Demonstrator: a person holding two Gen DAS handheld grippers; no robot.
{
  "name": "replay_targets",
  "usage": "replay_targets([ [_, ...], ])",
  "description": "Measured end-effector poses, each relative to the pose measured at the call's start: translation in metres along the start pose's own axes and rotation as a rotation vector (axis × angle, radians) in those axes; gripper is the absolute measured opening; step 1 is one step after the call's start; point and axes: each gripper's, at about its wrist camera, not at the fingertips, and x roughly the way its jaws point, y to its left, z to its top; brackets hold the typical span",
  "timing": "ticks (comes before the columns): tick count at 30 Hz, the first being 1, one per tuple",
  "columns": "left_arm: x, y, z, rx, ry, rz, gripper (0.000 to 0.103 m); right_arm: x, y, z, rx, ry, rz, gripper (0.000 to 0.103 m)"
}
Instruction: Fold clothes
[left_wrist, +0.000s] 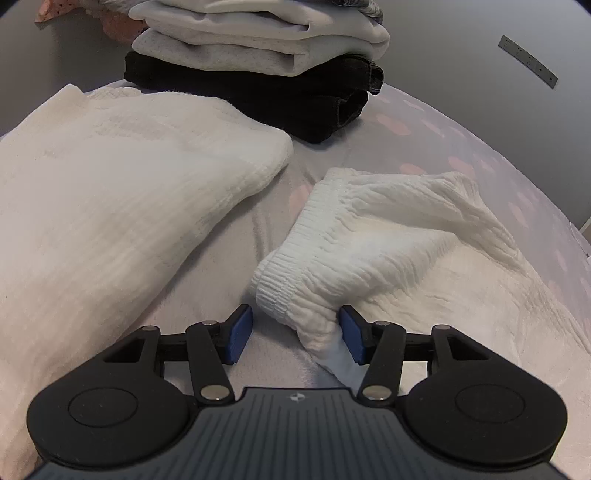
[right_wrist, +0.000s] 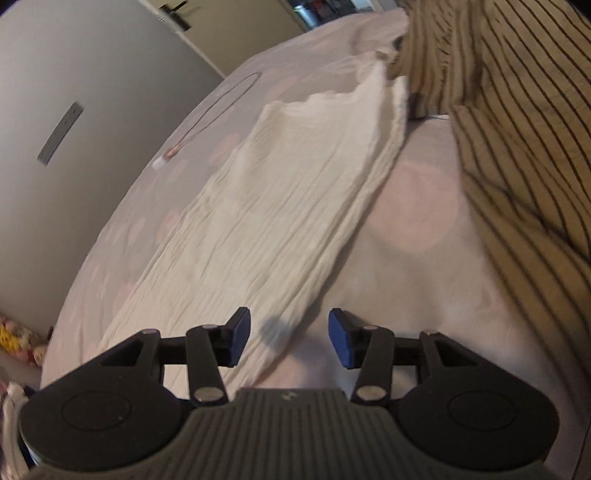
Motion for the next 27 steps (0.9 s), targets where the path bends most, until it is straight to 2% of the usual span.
replay_targets([
  [2,0.000,0.000,0.001,0.002,0.001,-0.001,0.062,0.004,-0.009,0.015,0.030,-0.007,0.003,0.051],
  [12,0.002,-0.007,0.000,0.049,-0.003,0.021,0.063,0.033,-0.021,0.090,0.035,-0.123,-0.154,0.050],
  [15,0.002,-0.008,0.000,0.056,-0.003,0.026,0.063,0.042,-0.021,0.106,0.010,-0.143,-0.206,0.041],
  [17,0.002,-0.009,0.000,0.059,-0.003,0.028,0.063,0.046,-0.019,0.113,-0.019,-0.142,-0.231,0.023],
  [19,0.002,-0.009,0.001,0.063,-0.004,0.032,0.064,0.047,-0.016,0.118,-0.066,-0.139,-0.242,0.013],
  [27,-0.002,-0.007,0.005,0.047,0.007,0.026,0.063,0.021,0.042,0.127,-0.252,-0.183,-0.200,0.009],
])
